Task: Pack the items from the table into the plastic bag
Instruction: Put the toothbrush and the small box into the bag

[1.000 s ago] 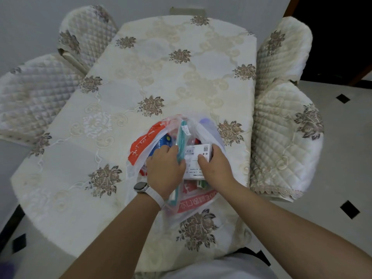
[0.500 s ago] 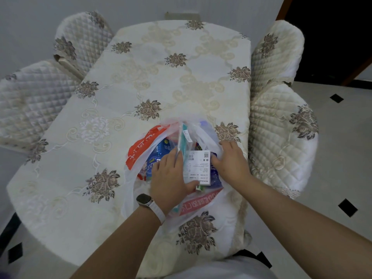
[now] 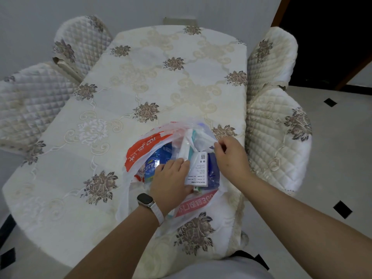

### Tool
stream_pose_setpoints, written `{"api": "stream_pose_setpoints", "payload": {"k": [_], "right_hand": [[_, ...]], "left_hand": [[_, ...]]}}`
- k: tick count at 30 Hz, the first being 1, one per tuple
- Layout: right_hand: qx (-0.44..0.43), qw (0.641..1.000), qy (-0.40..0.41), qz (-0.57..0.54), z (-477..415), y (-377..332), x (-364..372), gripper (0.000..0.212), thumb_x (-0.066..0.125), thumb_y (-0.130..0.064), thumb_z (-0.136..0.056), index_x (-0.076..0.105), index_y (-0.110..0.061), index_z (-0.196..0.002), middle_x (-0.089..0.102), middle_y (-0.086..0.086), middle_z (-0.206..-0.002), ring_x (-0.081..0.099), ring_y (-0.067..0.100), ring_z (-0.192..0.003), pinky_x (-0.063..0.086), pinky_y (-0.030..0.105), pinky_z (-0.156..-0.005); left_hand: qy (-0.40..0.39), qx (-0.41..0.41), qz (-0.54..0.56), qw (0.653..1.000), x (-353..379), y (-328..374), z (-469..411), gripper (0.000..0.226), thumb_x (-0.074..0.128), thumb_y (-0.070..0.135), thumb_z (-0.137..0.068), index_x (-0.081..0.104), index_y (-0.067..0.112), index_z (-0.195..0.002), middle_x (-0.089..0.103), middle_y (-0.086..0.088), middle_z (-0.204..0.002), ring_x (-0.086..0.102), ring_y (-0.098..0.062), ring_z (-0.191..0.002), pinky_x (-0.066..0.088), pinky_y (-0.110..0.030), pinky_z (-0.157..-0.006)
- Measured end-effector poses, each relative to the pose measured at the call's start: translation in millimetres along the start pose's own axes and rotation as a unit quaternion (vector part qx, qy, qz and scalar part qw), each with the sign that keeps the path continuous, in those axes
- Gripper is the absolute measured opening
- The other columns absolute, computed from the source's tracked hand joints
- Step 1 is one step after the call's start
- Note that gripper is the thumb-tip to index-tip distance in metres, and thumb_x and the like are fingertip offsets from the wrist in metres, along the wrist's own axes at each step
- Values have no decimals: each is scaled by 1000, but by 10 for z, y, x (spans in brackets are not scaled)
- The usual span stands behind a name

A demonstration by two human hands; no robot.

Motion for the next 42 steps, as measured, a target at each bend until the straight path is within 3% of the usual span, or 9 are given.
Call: {"api": "stream_pose_setpoints", "payload": {"k": [5, 8, 12, 16, 23, 27, 30, 34, 42], "right_hand": [[71, 996, 44, -20, -201, 111, -120, 26, 48, -20, -94, 53, -7, -72, 58, 7, -69, 55, 27, -66, 42, 37, -57], [63, 996, 60, -26, -188, 140, -145, 27, 47, -19, -94, 52, -3, -72, 57, 10, -68, 53, 29, -65, 44, 38, -57], [59, 994, 80, -48, -38, 141, -108, 27, 47, -18, -94, 50, -4, -72, 53, 7, -67, 49, 23, -63, 41, 37, -57], [96, 988, 82, -85, -8, 148, -118, 26, 48, -22, -95, 52, -9, -74, 55, 3, -67, 48, 19, -62, 42, 36, -58], [147, 981, 79, -99, -84, 167, -166, 23, 49, -26, -95, 56, -12, -78, 58, -1, -72, 52, 17, -68, 45, 35, -65], [153, 978, 86, -117, -56, 130, -158, 24, 49, -25, -95, 57, -9, -79, 57, -2, -70, 51, 16, -65, 47, 37, -65], [154, 976, 87, -126, -13, 105, -160, 24, 49, -23, -95, 56, -7, -79, 56, -2, -67, 49, 15, -63, 48, 39, -65], [146, 978, 79, -124, 33, 95, -174, 22, 50, -23, -93, 55, -8, -77, 55, -1, -67, 47, 15, -62, 48, 41, -65], [78, 988, 11, -136, 239, 64, -201, 24, 51, -24, -96, 54, -13, -74, 53, -3, -69, 45, 11, -63, 40, 31, -61]], "left_hand": [[14, 40, 15, 999, -55, 9, 107, 38, 60, 42, -84, 63, 19, -115, 67, 1, -115, 65, -21, -102, 53, -36, -84], [-12, 27, 24, 999, -70, -2, 183, 35, 68, 18, -83, 64, 15, -118, 68, -2, -115, 66, -23, -95, 56, -35, -73], [-52, 17, 22, 998, -123, 2, 234, 40, 52, 17, -93, 55, 17, -133, 60, 1, -130, 59, -21, -108, 54, -35, -84], [-59, 11, 10, 998, -164, 27, 244, 37, 45, 19, -96, 51, 20, -132, 57, 5, -129, 54, -16, -108, 53, -33, -87], [-117, 18, -20, 993, -337, 40, 421, 55, 40, 44, -89, 47, 23, -139, 51, 7, -138, 50, -18, -118, 49, -32, -94], [-124, 17, -35, 992, -219, 71, 489, 57, 53, 51, -93, 44, 21, -141, 47, 3, -139, 49, -21, -118, 51, -33, -91], [-116, 20, -46, 992, -16, 179, 510, 69, 48, 59, -94, 36, 15, -145, 38, -3, -146, 45, -22, -121, 51, -34, -91], [-102, 8, -75, 992, 56, 191, 473, 90, 53, 64, -88, 20, 14, -154, 21, -8, -160, 33, -28, -137, 41, -42, -105], [-43, -16, -78, 996, 3, 165, 70, 59, 48, 48, -98, 36, 16, -145, 40, -5, -148, 46, -26, -126, 42, -43, -100]]}}
Point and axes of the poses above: each hand's wrist, its own z-axis away from the middle knuckle, its own x-axis out of the palm, y = z × x, the point moved 1 cm from there along -z, towards the middle knuckle
